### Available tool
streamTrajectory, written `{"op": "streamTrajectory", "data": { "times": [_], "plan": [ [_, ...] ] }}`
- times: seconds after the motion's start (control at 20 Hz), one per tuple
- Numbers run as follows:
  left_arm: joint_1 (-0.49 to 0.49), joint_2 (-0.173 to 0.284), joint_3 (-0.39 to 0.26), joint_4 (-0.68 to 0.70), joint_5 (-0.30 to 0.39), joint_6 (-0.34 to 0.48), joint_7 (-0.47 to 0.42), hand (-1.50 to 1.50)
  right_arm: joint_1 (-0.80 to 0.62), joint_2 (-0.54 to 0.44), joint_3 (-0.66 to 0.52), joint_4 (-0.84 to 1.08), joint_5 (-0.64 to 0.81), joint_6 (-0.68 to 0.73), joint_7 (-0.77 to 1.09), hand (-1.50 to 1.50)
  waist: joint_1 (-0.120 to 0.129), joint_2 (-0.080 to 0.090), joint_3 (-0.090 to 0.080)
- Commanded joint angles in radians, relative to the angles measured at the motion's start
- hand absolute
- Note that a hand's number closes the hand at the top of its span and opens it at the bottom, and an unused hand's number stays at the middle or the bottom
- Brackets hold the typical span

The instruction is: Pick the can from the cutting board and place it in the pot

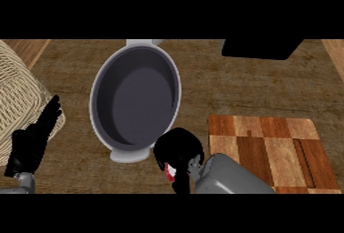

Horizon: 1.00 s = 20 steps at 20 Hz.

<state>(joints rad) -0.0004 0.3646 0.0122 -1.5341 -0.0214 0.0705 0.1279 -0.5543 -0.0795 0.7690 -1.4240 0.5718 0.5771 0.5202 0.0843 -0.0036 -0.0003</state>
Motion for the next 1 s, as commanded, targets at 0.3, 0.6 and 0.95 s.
{"op": "streamTrajectory", "data": {
  "times": [0.3,0.6,0.95],
  "plan": [
    [0.021,-0.02,0.029,0.032,-0.01,0.025,-0.021,0.0,-0.038,0.078,0.43,-0.147,0.205,-0.256,-0.063,1.5,-0.067,0.002,0.0],
    [0.027,-0.012,0.05,0.033,-0.011,0.031,-0.017,0.0,-0.048,0.079,0.405,-0.409,0.38,-0.393,0.107,1.5,-0.088,-0.006,0.001],
    [0.079,-0.024,0.046,-0.018,-0.022,0.028,-0.033,0.0,-0.076,0.079,0.22,-0.523,0.305,-0.456,0.122,1.5,-0.075,0.002,0.001]
  ]
}}
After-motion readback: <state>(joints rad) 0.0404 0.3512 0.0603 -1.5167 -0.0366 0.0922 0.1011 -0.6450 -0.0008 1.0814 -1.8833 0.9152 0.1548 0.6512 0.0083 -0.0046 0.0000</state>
